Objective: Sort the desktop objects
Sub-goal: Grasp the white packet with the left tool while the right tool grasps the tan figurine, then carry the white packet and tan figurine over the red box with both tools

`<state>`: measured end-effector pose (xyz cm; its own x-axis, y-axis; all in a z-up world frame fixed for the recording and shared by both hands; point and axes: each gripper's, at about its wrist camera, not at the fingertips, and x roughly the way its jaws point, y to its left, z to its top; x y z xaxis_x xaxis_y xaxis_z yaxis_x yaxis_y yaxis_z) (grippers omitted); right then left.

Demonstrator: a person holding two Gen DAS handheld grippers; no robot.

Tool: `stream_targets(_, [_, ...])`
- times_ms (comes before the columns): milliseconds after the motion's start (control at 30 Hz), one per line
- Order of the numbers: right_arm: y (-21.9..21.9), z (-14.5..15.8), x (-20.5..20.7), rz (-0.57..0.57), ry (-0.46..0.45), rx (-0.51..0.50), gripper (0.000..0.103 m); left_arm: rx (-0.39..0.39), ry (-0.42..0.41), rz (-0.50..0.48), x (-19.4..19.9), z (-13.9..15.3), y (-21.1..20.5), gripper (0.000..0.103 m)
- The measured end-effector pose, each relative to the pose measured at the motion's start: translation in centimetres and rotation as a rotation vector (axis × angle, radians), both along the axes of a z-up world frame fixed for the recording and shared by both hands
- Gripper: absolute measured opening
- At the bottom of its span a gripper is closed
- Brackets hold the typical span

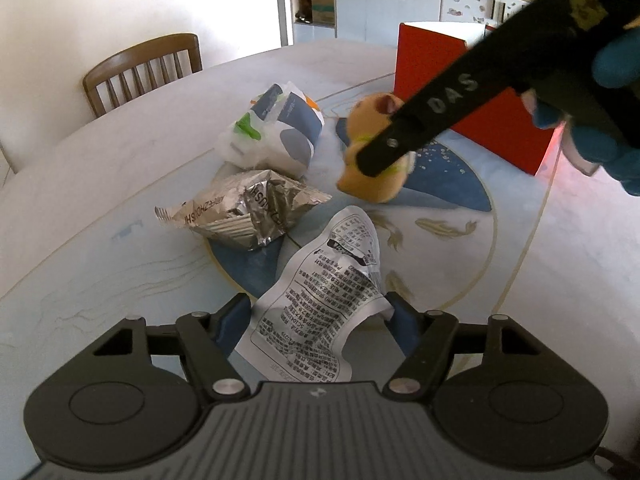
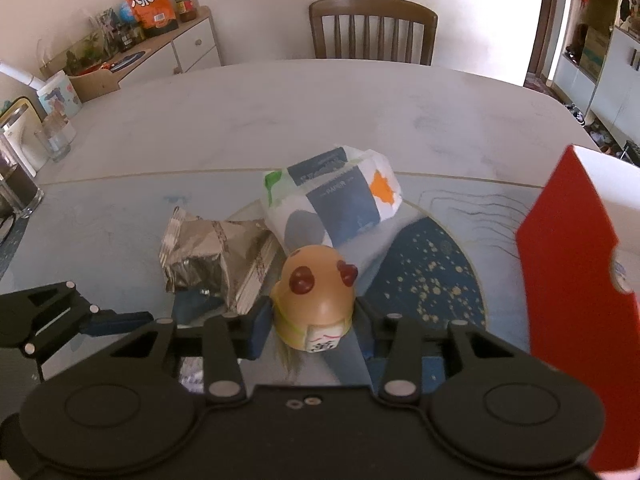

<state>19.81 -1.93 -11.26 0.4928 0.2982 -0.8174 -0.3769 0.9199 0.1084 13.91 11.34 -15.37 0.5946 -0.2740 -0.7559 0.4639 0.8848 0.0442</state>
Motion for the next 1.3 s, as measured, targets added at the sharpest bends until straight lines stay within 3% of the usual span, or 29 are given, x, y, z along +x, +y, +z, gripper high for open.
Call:
stream_targets(333, [-2.7,1.4,-2.9,0.001,0.01,0.01,0.042,-0.012,0.019,0.034,-1.0,0.5,-1.2,0.07])
stream_targets(367, [-3.0,1.5,-3.2,0.0,0.01,0.012,0.042,-0.015,0.02,0.037,-1.1,0.6,-1.4,0.068])
stream_targets(400, [-3.3,1.6,-3.6,0.0,0.01,0.013,0.042,-0.02,0.019,0.039,-1.2,0.7,-1.5,0.056])
stream_targets(433, [-3.7,1.8,-3.8,-0.002,0.01,0.015,0.042,-0.022,0.018,0.041,-1.3,0.9,-1.8,0.051])
stream_targets(700, [-6.7,2.1,-5.5,-0.024,0.021,0.022,0.042,0.004,0.017,0.089,-1.5,1.0,-3.2,0.046])
stream_targets(867, [-8.6,2.3,-6.5,-0.027,0.032,0.032,0.042,-0.009,0.013,0.152,-1.7,1.3,-3.1,0.037])
stream_targets(1300, [-12.7,5.0,-8.0,-0.017,0.019,0.063,0.042,-0.081,0.03,0.246,-2.6,3.0,-4.1,0.03])
